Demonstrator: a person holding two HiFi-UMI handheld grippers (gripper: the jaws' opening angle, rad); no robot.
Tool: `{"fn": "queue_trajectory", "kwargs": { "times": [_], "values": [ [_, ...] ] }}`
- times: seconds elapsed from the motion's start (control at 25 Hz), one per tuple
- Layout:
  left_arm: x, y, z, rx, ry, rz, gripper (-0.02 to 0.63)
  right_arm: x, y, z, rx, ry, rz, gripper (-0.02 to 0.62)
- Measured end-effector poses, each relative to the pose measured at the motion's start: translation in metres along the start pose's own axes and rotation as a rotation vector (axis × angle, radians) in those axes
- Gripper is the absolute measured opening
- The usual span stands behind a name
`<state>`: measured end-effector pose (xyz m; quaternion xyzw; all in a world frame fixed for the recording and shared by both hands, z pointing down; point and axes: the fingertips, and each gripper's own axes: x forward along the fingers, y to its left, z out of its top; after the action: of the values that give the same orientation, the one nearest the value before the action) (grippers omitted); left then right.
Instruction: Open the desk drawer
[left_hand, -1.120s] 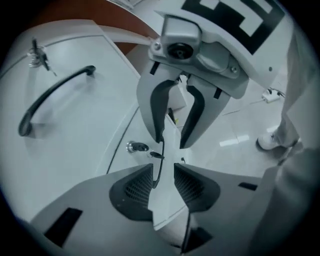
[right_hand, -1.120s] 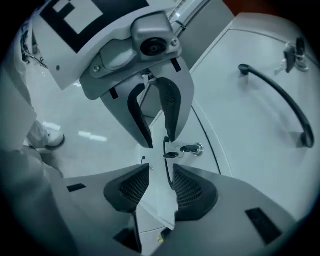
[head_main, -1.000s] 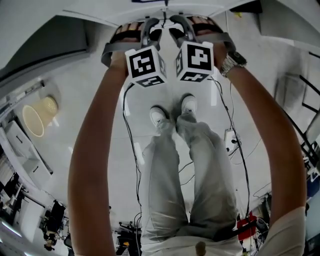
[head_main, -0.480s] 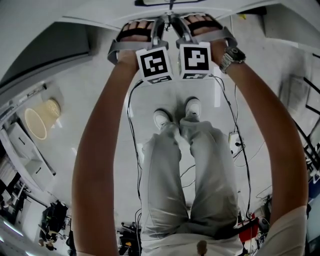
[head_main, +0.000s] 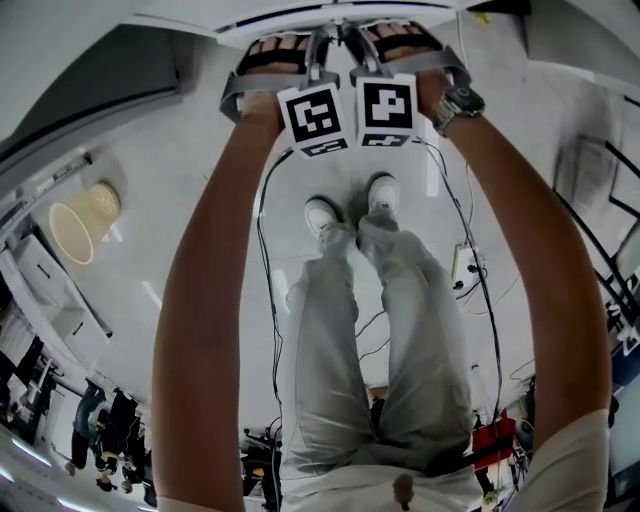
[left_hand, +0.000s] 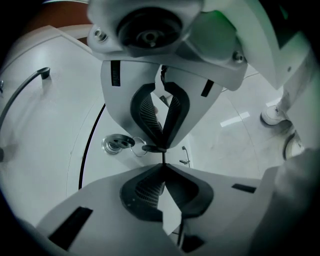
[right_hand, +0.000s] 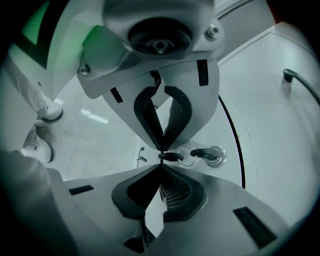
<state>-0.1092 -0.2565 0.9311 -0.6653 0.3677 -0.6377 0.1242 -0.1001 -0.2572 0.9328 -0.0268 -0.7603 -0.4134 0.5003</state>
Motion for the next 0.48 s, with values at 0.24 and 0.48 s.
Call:
{"fn": "queue_trajectory", "kwargs": {
  "times": [0.24, 0.48],
  "values": [
    [-0.019, -0.023, 0.008, -0.004, -0.001, -0.015, 0.018, -0.020, 0.024, 0.005, 0.024, -0.004, 0.013, 0.031],
    [-0.043, -0.049, 0.015, -0.078, -0.046, -0.066, 0.018, -0.037, 0.044, 0.017, 0.041, -0.002, 0.018, 0.031]
  ]
}}
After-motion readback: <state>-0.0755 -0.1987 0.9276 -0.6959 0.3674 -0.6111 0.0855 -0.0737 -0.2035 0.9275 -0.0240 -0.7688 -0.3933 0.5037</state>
